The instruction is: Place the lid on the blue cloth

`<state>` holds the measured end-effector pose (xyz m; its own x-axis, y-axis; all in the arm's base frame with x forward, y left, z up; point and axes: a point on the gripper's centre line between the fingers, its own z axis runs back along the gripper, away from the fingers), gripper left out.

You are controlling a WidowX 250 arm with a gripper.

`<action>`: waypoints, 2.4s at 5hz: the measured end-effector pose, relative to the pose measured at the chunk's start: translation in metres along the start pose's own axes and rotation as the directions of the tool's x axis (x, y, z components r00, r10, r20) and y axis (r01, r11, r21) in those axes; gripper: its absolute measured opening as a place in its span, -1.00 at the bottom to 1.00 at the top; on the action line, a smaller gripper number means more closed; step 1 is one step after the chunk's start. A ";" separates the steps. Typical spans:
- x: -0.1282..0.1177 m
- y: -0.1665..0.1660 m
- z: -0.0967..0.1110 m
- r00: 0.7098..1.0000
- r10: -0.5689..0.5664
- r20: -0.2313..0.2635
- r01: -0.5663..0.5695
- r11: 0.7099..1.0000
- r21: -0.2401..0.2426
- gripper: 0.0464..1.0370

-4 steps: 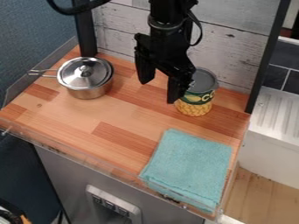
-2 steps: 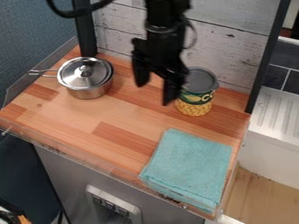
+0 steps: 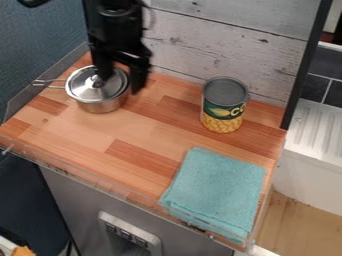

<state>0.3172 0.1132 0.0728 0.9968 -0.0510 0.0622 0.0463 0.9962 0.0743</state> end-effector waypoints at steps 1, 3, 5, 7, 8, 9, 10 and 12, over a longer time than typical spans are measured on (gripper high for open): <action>0.001 0.030 -0.008 0.999 0.046 -0.003 -0.046 0.998 0.033 0.93; 0.016 0.050 -0.033 0.996 0.080 -0.030 -0.077 0.994 0.079 0.93; 0.028 0.061 -0.047 0.994 0.100 -0.054 -0.095 0.993 0.074 0.81; 0.027 0.061 -0.046 0.994 0.096 -0.059 -0.092 0.993 0.072 -0.34; 0.019 0.060 -0.045 0.992 0.106 -0.068 -0.102 0.993 0.058 -0.52; 0.012 0.058 -0.031 0.991 0.124 -0.053 -0.121 0.991 0.065 -0.52; 0.014 0.035 0.013 0.993 0.111 0.050 -0.116 0.987 0.112 -0.52; 0.006 -0.062 0.035 0.984 -0.135 0.119 0.133 0.991 0.022 -0.52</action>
<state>0.3182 0.0490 0.1034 0.9664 -0.1929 0.1701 0.1770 0.9787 0.1039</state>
